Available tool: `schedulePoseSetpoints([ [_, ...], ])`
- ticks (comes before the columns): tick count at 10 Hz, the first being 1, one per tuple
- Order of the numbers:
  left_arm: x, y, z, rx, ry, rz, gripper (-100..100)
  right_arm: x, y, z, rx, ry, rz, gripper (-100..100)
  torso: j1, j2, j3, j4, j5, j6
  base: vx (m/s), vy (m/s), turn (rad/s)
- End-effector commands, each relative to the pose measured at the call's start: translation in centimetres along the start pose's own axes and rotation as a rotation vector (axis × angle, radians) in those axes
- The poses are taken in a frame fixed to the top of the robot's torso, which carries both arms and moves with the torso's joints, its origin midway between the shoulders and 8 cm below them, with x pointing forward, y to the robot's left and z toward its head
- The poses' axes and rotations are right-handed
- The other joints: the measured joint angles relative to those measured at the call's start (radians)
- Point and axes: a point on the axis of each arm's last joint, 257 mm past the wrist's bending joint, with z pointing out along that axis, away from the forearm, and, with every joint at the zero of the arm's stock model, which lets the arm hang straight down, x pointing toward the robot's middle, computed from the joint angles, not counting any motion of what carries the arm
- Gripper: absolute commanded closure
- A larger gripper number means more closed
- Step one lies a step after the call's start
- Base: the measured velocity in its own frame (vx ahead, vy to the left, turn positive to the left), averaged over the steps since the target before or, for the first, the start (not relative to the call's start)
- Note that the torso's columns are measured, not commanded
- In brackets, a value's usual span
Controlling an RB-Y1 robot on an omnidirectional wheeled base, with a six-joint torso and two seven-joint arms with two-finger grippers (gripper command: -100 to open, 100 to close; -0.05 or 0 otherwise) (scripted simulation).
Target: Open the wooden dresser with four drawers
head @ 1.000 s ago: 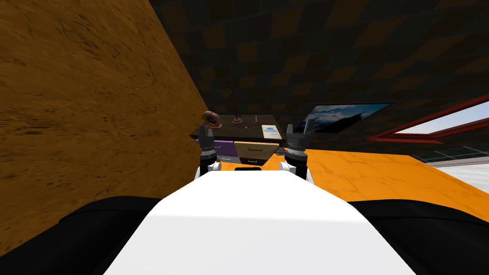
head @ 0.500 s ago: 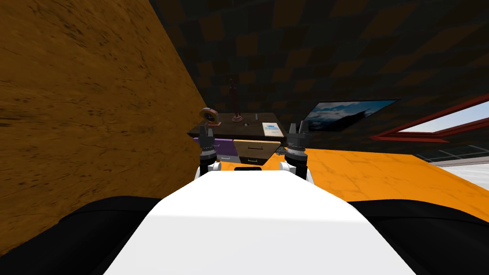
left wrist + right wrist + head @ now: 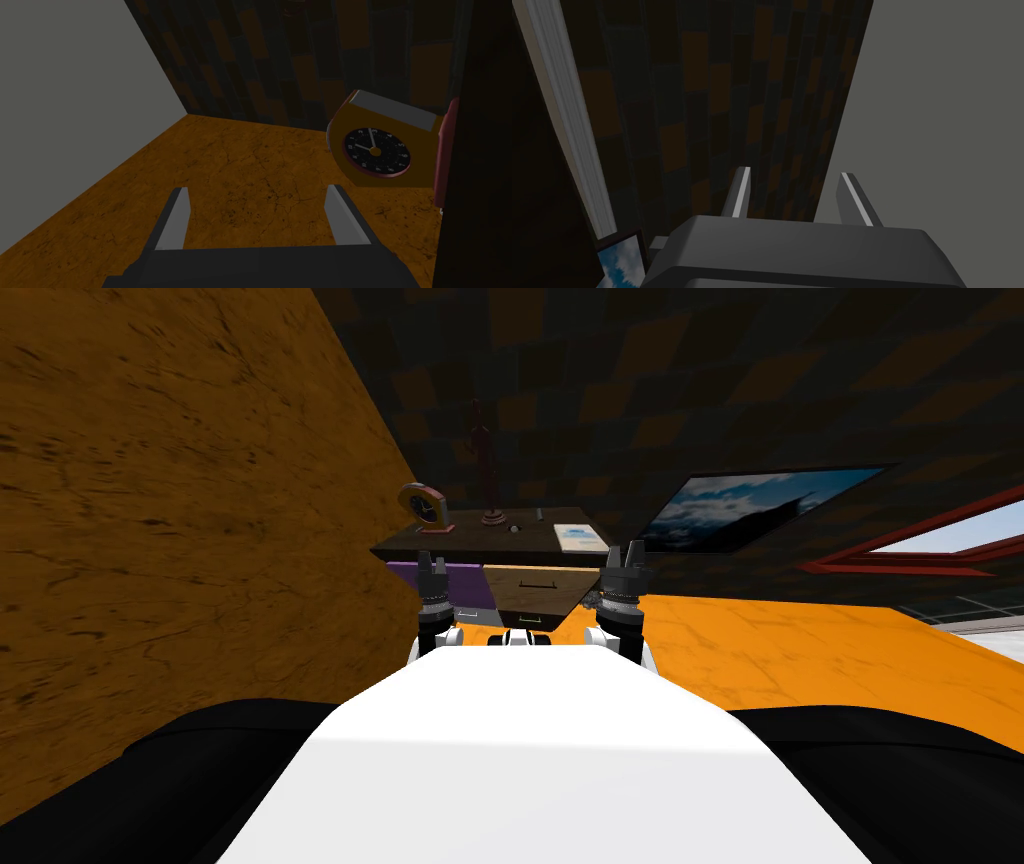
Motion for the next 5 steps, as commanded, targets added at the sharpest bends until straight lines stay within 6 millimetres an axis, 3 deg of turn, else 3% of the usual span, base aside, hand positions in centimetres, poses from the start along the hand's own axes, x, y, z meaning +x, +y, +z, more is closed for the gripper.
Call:
schedulePoseSetpoints([
  [1,1.0,1.1,-0.4,-0.019,0.066,0.023,-100,0.0,0.0,0.0,0.000,0.000,0.000,0,-0.001,0.034,-0.069,0.033,0.000,0.000,-0.014,-0.040,-0.015],
  [5,2.5,4.9,-1.5,-0.102,0.143,0.051,-100,0.0,0.0,0.0,0.001,0.000,0.000,0,-0.002,0.047,-0.093,0.047,-0.001,0.000,-0.030,-0.090,-0.028],
])
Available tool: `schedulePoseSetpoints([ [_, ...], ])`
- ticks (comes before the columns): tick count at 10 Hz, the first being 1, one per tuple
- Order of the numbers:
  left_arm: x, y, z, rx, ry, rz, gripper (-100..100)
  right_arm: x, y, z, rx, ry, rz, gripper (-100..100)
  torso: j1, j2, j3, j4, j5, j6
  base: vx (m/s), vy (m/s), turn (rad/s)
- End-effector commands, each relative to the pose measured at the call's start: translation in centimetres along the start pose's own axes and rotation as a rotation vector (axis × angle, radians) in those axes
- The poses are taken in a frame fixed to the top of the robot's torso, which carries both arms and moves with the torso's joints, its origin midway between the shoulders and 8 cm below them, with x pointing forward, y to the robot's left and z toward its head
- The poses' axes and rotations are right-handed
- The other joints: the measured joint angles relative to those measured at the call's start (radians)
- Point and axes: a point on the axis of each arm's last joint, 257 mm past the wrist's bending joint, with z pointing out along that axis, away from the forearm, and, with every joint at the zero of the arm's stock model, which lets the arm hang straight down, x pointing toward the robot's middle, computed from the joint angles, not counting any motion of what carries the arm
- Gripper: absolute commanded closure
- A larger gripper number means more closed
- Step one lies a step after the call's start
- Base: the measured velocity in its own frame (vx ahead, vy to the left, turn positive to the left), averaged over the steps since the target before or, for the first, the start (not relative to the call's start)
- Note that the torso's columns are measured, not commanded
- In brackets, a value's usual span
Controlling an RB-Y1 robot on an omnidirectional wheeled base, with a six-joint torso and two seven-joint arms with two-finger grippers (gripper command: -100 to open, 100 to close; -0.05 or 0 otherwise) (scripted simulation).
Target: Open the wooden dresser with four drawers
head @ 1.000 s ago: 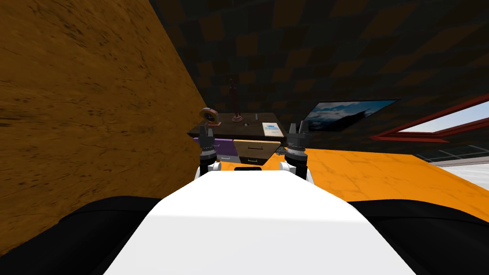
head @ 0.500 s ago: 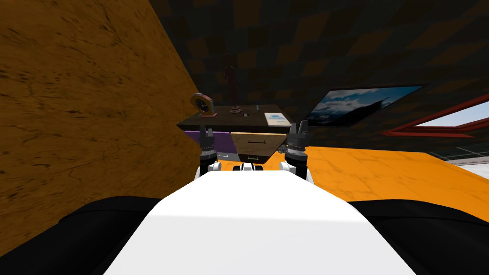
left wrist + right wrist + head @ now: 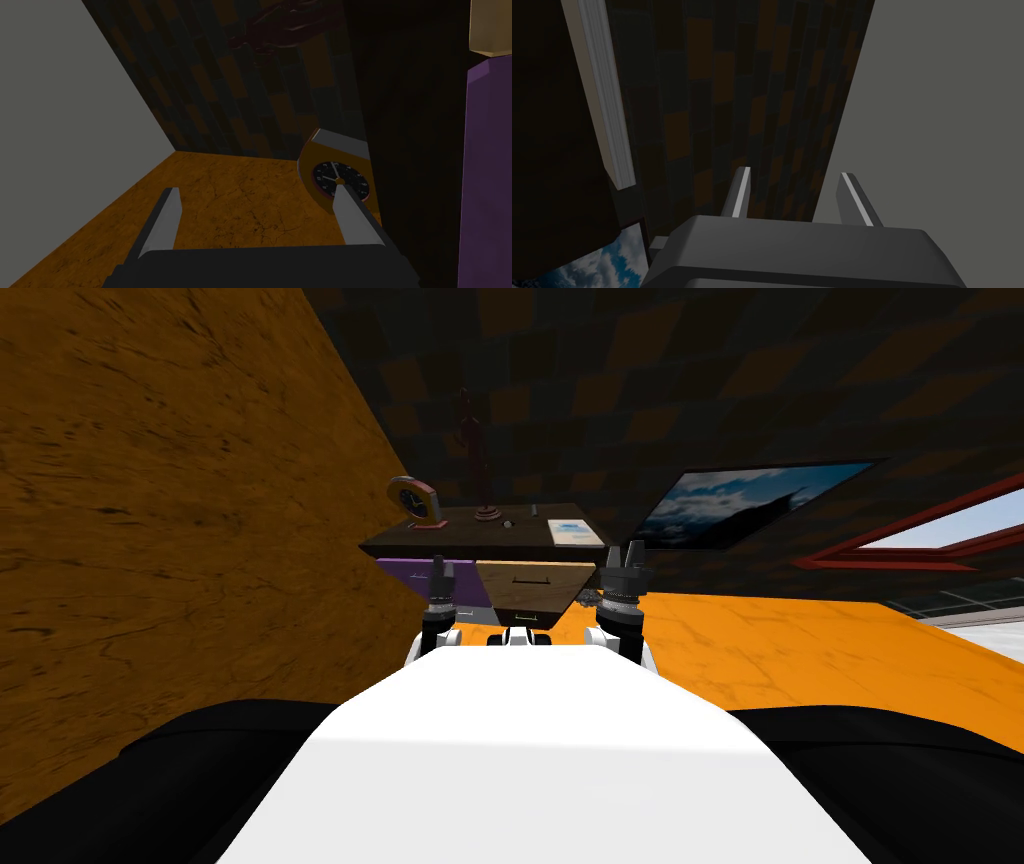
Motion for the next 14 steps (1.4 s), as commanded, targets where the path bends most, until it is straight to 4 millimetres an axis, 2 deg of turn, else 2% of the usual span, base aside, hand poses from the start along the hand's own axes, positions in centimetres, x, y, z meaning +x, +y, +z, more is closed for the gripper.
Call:
schedulePoseSetpoints([
  [1,1.1,3.0,-0.6,-0.070,0.036,0.011,-100,0.0,0.0,0.0,0.000,0.000,0.000,0,-0.001,0.000,0.000,0.000,0.000,0.000,-0.025,-0.131,-0.031],
  [9,4.0,10.9,-3.1,-0.260,0.091,0.016,-100,0.0,0.0,0.0,0.000,0.000,0.000,0,0.002,-0.001,-0.001,0.000,0.000,0.000,-0.025,-0.105,-0.030],
  [14,5.7,14.7,-4.8,-0.357,0.124,0.018,-100,0.0,0.0,0.0,0.000,0.000,0.000,0,0.003,-0.001,-0.001,0.000,0.001,0.000,-0.019,-0.079,-0.022],
])
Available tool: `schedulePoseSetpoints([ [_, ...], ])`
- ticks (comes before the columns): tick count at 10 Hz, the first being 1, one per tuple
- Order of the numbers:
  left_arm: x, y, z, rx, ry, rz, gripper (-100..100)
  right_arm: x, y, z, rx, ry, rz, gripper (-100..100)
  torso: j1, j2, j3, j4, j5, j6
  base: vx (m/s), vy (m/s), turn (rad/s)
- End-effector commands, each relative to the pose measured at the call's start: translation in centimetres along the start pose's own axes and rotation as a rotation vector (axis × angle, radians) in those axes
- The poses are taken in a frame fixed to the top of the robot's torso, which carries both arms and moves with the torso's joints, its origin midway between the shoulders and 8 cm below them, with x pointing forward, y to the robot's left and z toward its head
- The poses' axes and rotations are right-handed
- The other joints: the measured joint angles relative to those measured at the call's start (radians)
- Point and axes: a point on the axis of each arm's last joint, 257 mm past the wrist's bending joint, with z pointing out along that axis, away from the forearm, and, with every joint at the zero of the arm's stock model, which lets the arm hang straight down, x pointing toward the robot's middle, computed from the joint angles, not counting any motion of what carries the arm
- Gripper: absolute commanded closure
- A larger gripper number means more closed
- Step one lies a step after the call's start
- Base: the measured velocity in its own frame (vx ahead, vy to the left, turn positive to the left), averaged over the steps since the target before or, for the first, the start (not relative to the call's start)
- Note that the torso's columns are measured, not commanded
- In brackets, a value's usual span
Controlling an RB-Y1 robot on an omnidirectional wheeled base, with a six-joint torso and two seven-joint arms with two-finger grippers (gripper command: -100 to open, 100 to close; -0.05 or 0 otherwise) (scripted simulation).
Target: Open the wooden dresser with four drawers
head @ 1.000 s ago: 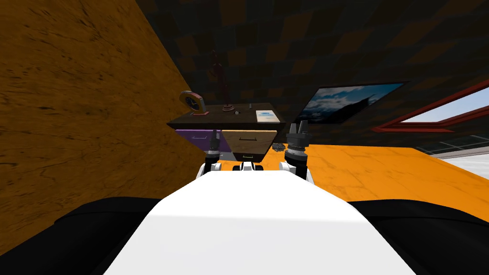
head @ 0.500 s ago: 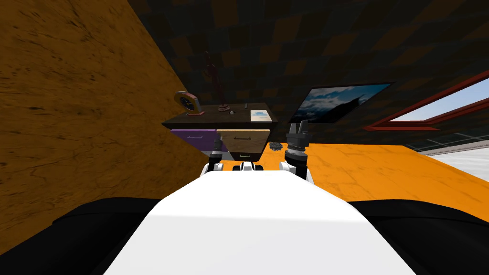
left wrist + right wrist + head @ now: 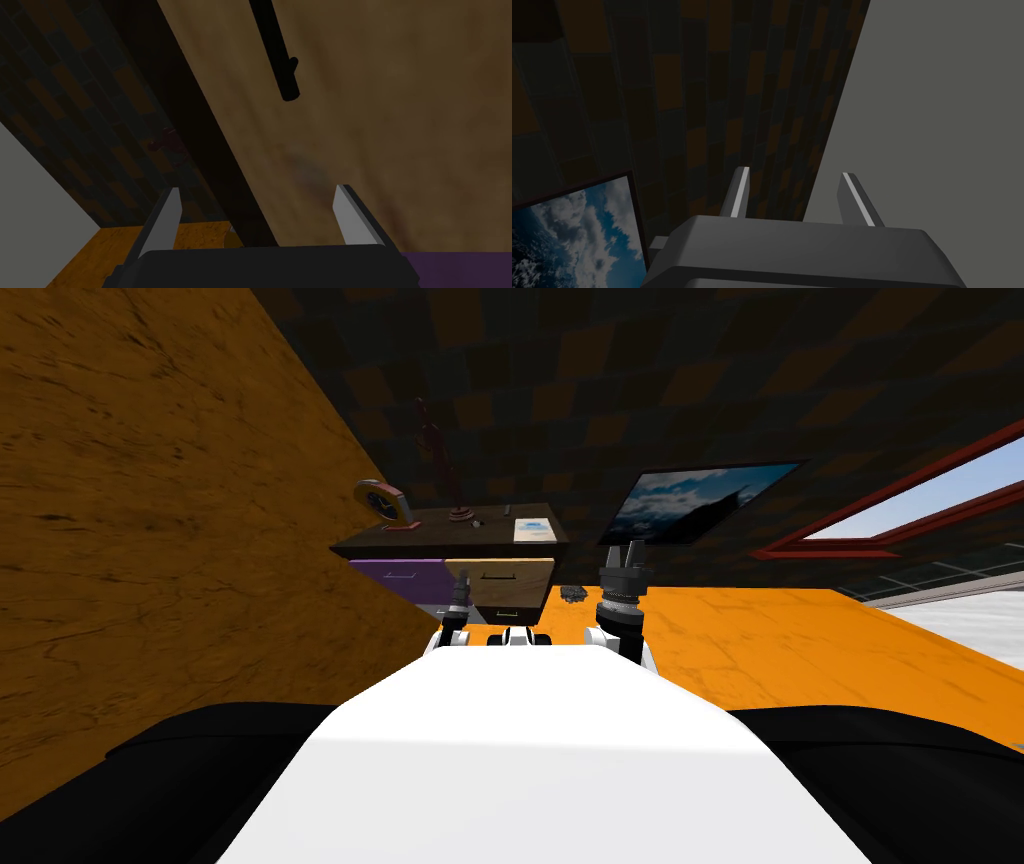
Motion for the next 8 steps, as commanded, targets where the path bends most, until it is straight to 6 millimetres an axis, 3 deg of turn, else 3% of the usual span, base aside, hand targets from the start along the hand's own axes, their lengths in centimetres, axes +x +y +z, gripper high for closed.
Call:
schedulePoseSetpoints([
  [1,1.0,2.2,-0.2,-0.053,0.016,-0.002,-100,0.0,0.0,0.0,0.000,0.000,0.000,0,-0.002,0.001,0.000,0.000,0.000,0.000,-0.028,-0.090,-0.027],
  [3,2.1,4.2,-0.4,-0.104,0.024,-0.013,-100,0.0,0.0,0.0,0.000,0.000,0.000,0,-0.002,0.000,0.000,0.000,-0.001,0.000,-0.015,-0.096,-0.027],
  [7,1.5,3.1,-0.2,-0.091,0.019,-0.007,-100,0.0,0.0,0.0,0.000,0.000,0.000,0,0.001,-0.004,-0.003,-0.001,0.000,0.000,0.047,-0.021,-0.013],
  [8,1.7,3.7,-0.3,-0.092,0.022,-0.009,100,0.0,0.0,0.0,0.000,0.000,0.000,0,0.000,0.000,-0.001,0.000,0.000,0.000,-0.042,0.016,0.031],
])
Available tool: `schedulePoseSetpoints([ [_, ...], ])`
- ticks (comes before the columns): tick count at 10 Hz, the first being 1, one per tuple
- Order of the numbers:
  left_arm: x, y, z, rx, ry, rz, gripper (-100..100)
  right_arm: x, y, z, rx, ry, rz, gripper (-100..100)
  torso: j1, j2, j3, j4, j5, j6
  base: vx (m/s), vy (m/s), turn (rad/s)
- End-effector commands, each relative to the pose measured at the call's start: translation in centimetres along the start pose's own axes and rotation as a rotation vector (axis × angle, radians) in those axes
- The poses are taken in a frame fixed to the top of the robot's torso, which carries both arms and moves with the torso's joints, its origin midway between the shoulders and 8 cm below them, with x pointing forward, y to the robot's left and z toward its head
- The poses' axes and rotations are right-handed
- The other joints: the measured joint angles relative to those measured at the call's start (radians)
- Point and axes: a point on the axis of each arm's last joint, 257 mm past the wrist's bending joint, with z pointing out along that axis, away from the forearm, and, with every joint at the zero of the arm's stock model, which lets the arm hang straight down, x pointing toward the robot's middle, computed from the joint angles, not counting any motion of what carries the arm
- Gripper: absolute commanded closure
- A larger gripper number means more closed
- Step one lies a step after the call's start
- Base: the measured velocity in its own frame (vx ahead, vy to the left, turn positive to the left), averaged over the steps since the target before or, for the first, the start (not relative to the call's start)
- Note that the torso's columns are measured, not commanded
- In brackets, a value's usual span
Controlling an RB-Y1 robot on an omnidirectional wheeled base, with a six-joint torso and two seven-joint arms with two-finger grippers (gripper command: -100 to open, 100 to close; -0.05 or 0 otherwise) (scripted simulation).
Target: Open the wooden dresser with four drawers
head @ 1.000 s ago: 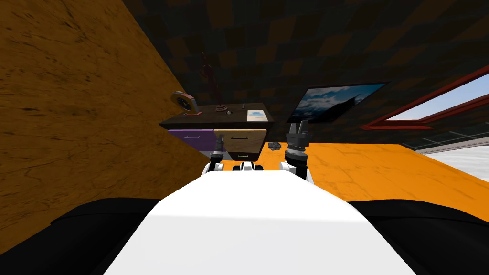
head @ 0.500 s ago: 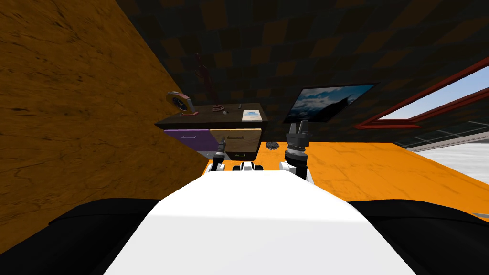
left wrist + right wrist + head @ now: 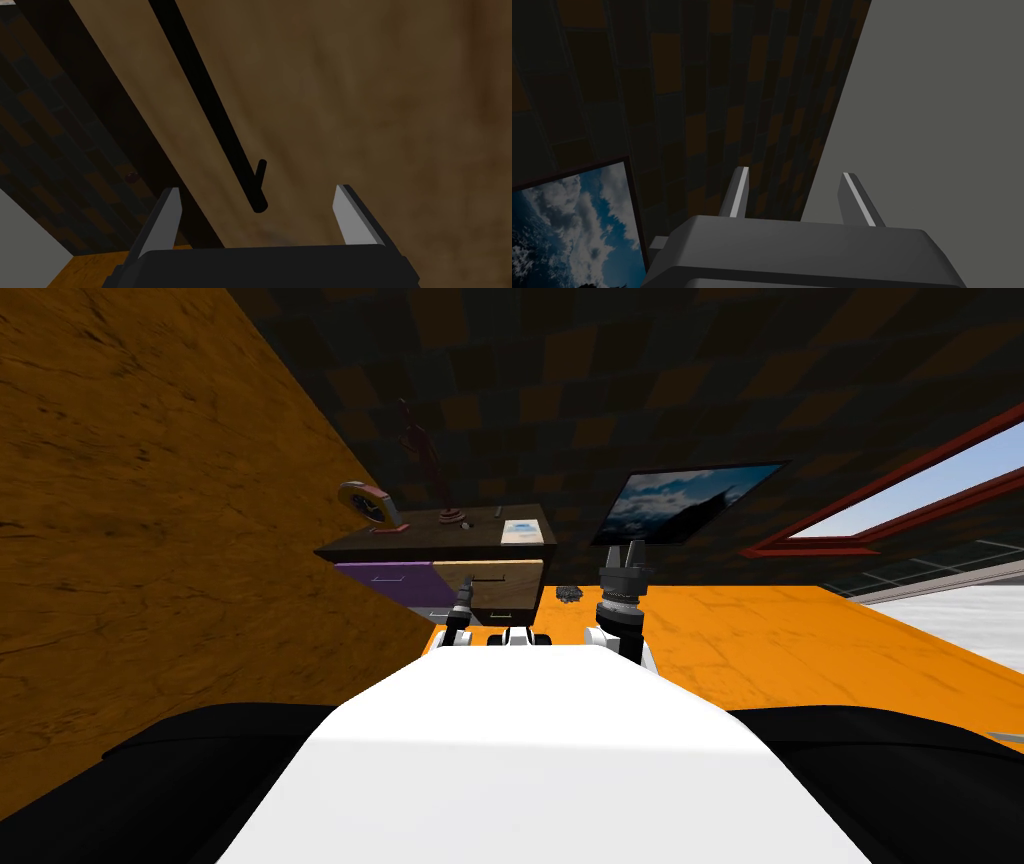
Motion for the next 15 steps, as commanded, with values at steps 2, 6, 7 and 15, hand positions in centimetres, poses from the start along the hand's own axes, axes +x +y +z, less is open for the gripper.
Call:
schedulePoseSetpoints([
  [2,0.1,-0.4,-0.2,0.011,0.003,-0.002,100,0.0,0.0,0.0,0.000,0.000,0.000,0,0.002,0.001,0.002,-0.002,0.002,-0.001,-0.075,0.004,0.007],
  [6,0.1,-0.6,-0.6,0.003,0.009,-0.001,100,0.0,0.0,0.0,0.000,0.000,0.000,0,-0.002,0.002,0.002,0.002,-0.001,0.000,-0.163,-0.003,0.015],
  [7,0.5,-0.1,0.3,0.018,0.024,-0.016,100,0.0,0.0,0.0,0.000,0.000,0.000,0,-0.003,-0.004,-0.002,0.001,-0.002,0.000,-0.138,-0.004,0.072],
  [15,2.0,1.5,4.8,0.051,0.070,-0.040,100,0.0,0.0,0.0,0.000,0.000,0.000,0,-0.007,-0.011,-0.006,-0.010,0.002,0.007,-0.073,-0.012,0.034],
])
